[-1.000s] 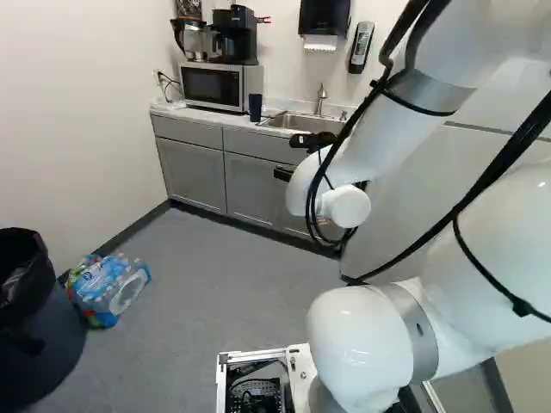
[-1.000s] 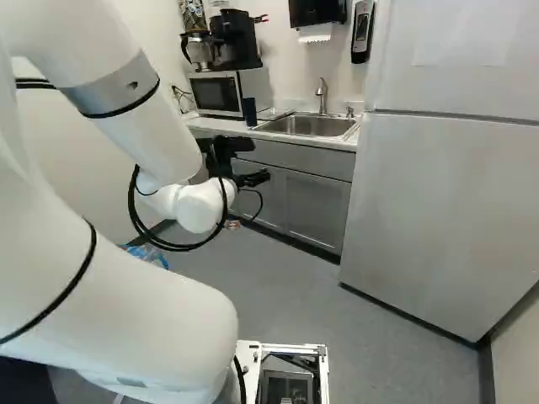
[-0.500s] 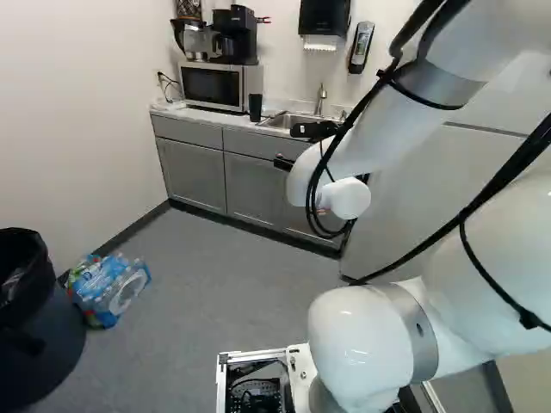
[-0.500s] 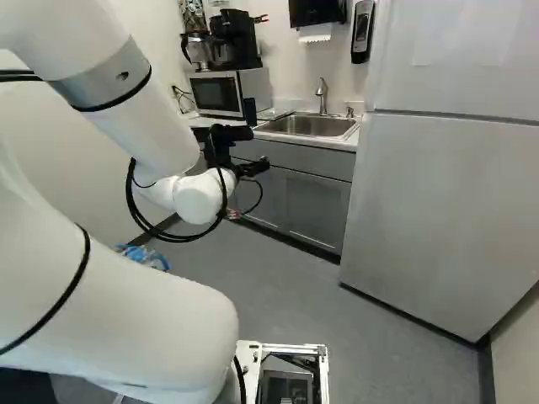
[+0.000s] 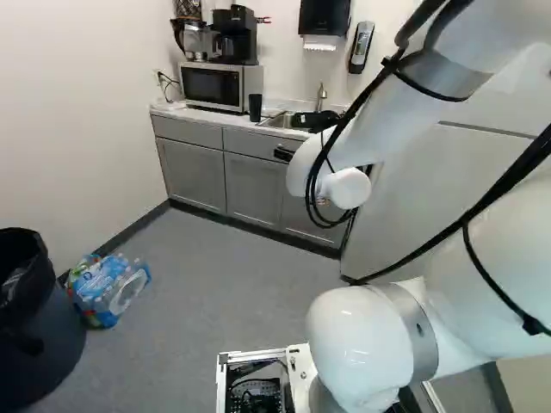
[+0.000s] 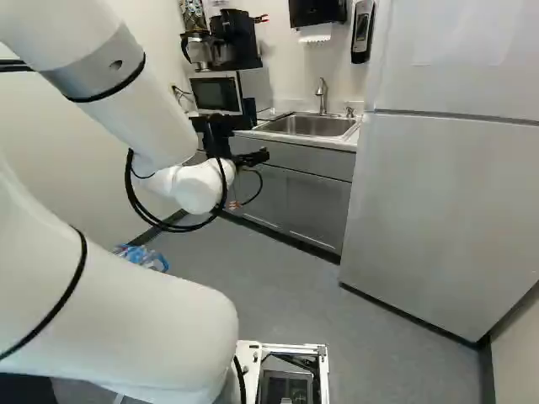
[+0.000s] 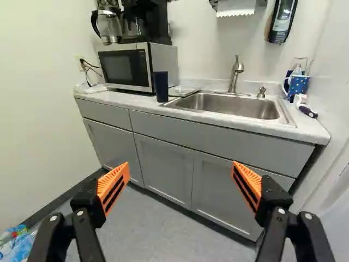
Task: Rinse the cup and place it in the tray
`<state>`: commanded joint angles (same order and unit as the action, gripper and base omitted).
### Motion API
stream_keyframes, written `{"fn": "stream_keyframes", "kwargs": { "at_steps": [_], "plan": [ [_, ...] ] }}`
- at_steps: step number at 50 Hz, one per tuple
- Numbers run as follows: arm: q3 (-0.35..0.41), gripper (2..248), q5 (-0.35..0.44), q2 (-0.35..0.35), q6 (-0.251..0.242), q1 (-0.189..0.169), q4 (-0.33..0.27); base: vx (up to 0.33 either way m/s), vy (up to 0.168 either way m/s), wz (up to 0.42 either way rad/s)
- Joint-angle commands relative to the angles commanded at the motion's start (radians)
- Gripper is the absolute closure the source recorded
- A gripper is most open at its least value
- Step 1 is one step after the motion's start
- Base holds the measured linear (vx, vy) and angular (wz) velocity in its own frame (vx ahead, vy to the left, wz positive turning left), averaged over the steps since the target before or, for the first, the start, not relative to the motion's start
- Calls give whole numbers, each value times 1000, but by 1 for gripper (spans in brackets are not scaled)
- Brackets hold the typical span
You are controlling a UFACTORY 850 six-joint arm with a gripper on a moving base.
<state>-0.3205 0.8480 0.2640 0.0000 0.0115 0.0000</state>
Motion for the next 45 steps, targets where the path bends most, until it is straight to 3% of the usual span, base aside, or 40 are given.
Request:
{"fn": "stream_keyframes", "kwargs": {
  "at_steps": [45],
  "plan": [
    [-96,3,-73,8,0,-1,0,0,0,0]
  ]
}}
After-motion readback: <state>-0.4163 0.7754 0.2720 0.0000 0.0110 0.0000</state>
